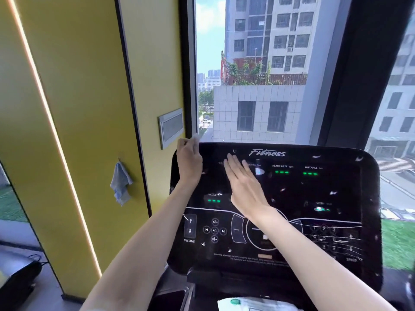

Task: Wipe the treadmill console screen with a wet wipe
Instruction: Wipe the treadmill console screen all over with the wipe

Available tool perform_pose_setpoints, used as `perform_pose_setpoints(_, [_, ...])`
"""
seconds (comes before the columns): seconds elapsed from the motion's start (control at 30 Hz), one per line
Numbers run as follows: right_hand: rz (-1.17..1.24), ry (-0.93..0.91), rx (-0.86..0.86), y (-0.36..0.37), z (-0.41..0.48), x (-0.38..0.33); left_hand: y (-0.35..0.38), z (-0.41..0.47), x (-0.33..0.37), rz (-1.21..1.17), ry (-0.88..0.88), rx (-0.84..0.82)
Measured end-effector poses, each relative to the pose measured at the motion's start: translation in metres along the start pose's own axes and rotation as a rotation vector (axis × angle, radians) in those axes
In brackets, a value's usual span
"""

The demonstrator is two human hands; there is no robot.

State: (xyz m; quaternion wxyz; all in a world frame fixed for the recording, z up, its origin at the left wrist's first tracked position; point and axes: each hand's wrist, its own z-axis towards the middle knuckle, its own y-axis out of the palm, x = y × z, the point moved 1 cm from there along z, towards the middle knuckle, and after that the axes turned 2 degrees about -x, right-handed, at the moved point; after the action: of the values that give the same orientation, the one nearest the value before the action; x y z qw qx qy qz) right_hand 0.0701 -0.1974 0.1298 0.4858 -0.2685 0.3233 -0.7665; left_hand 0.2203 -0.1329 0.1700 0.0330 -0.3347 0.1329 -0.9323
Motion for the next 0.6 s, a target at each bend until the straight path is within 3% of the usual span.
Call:
perform_pose_setpoints(0.07, [0.035,0.122,0.067,-0.003,-0.006,0.009,0.005,-0.007,0.011,-0.015,0.018,-0.021])
perform_pose_setpoints(0.2, [-0.019,0.176,0.053,-0.006,-0.016,0.026,0.019,-0.021,0.023,0.089,0.46,-0.335])
perform_pose_setpoints(0.23, [-0.039,0.165,0.035,-0.005,-0.019,0.03,0.021,-0.018,0.021,0.089,0.449,-0.306])
perform_pose_setpoints(0.33, [-0.087,0.129,-0.019,-0.003,-0.023,0.033,0.019,-0.016,0.017,0.035,0.1,-0.059])
perform_pose_setpoints(0.37, [-0.092,0.127,-0.025,-0.003,-0.023,0.033,0.021,-0.02,0.021,0.037,0.081,-0.046])
perform_pose_setpoints(0.5, [-0.116,0.124,-0.03,-0.004,-0.023,0.031,0.034,-0.03,0.032,0.162,0.571,-0.274])
perform_pose_setpoints(0.53, [-0.118,0.12,-0.032,-0.004,-0.023,0.031,0.033,-0.024,0.03,0.162,0.581,-0.276])
perform_pose_setpoints(0.6, [-0.128,0.117,-0.037,-0.002,-0.022,0.032,0.03,-0.016,0.026,0.106,0.387,-0.158])
